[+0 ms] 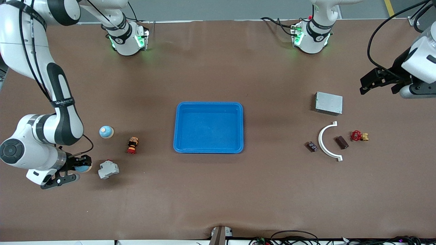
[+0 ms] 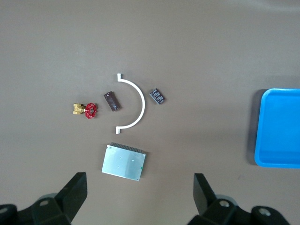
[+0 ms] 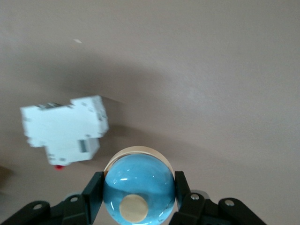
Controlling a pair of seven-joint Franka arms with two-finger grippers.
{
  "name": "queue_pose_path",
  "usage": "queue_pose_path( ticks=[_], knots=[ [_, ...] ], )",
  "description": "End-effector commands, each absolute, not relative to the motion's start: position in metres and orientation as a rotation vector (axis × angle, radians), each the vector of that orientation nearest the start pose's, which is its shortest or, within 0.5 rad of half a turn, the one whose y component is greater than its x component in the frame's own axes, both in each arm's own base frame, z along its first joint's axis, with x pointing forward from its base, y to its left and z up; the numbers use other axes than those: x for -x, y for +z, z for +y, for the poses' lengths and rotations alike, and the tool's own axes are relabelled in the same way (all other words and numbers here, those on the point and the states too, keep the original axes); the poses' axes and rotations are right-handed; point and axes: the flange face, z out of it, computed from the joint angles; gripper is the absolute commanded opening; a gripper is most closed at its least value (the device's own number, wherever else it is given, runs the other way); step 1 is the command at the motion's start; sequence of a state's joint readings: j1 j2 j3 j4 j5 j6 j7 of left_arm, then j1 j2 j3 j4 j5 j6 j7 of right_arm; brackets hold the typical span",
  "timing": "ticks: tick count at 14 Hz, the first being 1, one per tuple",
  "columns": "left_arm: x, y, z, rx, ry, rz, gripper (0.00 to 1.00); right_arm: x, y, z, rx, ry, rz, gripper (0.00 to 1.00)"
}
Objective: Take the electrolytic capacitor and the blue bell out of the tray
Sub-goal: 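Lower the bell beside the white block and open the right gripper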
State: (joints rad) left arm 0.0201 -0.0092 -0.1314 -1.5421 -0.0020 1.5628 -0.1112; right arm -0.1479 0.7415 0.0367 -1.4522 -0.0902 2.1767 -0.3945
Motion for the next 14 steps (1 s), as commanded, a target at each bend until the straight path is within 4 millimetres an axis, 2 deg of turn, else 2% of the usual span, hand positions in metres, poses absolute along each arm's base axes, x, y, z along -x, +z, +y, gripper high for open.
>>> queue_pose_path(
  ticks=[1,3,9,12,14],
  knots=[
    [-0.538,0.65,-0.047,3.156,-0.056,0.059,1.0,-0.712,0.228,-0.109,3.081,0.022,-0.585,0.0],
    [-0.541,0.653,-0.045,3.156,-0.066,0.059,1.0,-0.708,0.227,-0.131,3.069,0.024,-0.593,0.0],
    [-0.542,0.651,-0.044,3.127,-0.056,0.05,1.0,-0.697,0.203,-0.163,3.033,0.054,-0.62,0.0],
    [-0.538,0.649,-0.056,3.115,-0.011,0.065,1.0,-0.694,0.196,-0.171,3.029,0.064,-0.616,0.0],
    [-0.537,0.649,-0.055,3.115,-0.003,0.06,1.0,-0.692,0.191,-0.176,3.027,0.074,-0.607,0.0]
  ],
)
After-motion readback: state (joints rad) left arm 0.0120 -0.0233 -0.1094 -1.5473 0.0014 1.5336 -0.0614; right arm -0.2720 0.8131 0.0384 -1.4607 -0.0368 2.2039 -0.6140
